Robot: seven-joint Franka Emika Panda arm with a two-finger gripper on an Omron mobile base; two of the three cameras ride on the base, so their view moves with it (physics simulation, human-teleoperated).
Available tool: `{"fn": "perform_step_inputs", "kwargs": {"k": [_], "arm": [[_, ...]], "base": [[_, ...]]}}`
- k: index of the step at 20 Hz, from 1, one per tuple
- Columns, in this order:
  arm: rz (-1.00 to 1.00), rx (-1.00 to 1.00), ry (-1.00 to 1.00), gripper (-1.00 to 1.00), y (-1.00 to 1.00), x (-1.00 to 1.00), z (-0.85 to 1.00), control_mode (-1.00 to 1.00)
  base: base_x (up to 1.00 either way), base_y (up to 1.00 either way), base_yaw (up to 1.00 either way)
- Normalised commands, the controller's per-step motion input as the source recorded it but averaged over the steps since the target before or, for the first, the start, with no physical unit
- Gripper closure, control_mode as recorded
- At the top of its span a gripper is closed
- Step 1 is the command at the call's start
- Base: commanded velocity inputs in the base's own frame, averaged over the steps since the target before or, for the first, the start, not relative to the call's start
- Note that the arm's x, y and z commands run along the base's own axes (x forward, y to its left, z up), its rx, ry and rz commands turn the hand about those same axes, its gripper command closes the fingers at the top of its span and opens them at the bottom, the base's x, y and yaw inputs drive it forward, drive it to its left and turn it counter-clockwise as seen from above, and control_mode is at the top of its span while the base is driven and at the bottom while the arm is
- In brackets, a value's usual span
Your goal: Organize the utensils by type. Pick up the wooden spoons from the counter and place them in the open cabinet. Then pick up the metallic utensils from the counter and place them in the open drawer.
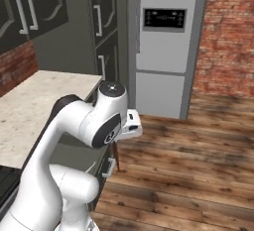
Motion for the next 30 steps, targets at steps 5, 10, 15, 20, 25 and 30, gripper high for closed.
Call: {"fn": "perform_step_inputs", "kwargs": {"k": [5,10,15,20,25,30], "arm": [[-0.22,0.15,0.0,1.0,0.4,0.09,-0.09,-1.0],[-0.2,0.09,0.01,1.0,0.47,0.34,-0.22,-1.0],[-0.14,0.03,0.15,1.0,0.44,0.57,-0.35,-1.0],[-0.09,0.0,0.24,1.0,0.39,0.67,-0.36,-1.0],[-0.08,0.05,0.28,1.0,0.19,0.56,-0.32,-1.0],[-0.04,0.07,0.26,1.0,0.17,0.49,-0.32,-1.0]], "base": [[0.0,0.0,0.0],[0.0,0.0,0.0],[0.0,0.0,0.0],[0.0,0.0,0.0],[0.0,0.0,0.0],[0.0,0.0,0.0]]}}
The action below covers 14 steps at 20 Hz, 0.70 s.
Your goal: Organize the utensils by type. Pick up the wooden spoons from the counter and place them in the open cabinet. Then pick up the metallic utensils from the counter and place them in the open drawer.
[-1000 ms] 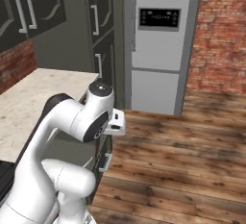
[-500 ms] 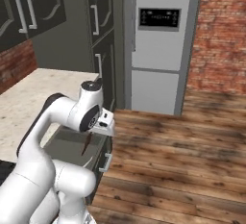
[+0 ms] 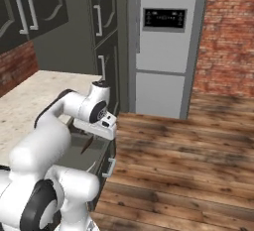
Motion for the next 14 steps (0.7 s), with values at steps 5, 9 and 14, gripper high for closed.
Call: {"fn": "perform_step_inputs", "kwargs": {"k": [5,9,14], "arm": [[0.0,0.03,0.17,1.0,0.13,0.42,-0.42,-1.0],[0.0,0.0,0.01,1.0,0.21,0.45,-0.39,-1.0],[0.0,0.0,0.0,1.0,0.28,0.32,-0.4,-1.0]], "base": [[0.0,0.0,0.0],[0.0,0.0,0.0],[0.0,0.0,0.0]]}}
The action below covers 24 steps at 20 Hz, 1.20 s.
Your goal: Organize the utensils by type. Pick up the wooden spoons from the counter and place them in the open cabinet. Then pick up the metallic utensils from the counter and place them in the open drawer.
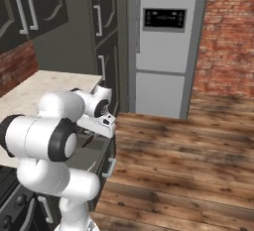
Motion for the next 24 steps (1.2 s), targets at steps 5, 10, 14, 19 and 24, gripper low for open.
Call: {"fn": "perform_step_inputs", "kwargs": {"k": [5,10,14,19,24], "arm": [[0.0,0.0,0.0,1.0,0.23,0.29,-0.43,-1.0],[0.0,0.0,0.0,1.0,0.16,0.35,-0.42,-1.0],[0.0,0.0,0.0,1.0,0.17,0.27,-0.43,-1.0],[0.0,0.0,0.0,1.0,0.1,0.26,-0.46,-1.0],[0.0,0.0,0.0,1.0,0.08,0.23,-0.51,-1.0]], "base": [[0.0,0.0,0.0],[0.0,0.0,0.0],[0.0,0.0,0.0],[0.0,0.0,0.0],[0.0,0.0,0.0]]}}
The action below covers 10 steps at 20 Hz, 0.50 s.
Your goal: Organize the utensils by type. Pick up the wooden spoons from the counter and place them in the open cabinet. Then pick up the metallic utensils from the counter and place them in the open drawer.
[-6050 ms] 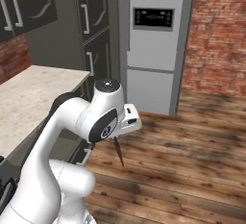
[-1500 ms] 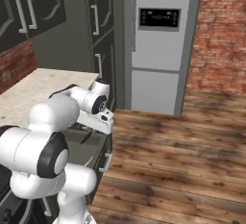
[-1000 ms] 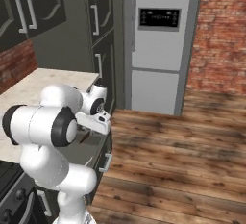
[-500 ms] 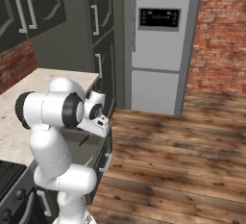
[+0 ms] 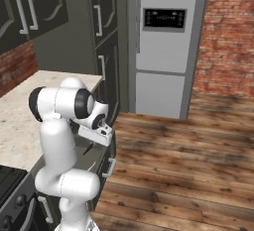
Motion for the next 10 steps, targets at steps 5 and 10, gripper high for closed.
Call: {"fn": "perform_step_inputs", "kwargs": {"k": [5,10], "arm": [[0.0,0.0,0.0,1.0,0.0,0.19,-0.49,-1.0],[0.0,0.0,0.0,1.0,0.0,0.01,-0.44,-1.0]], "base": [[0.0,0.0,0.0],[0.0,0.0,0.0]]}}
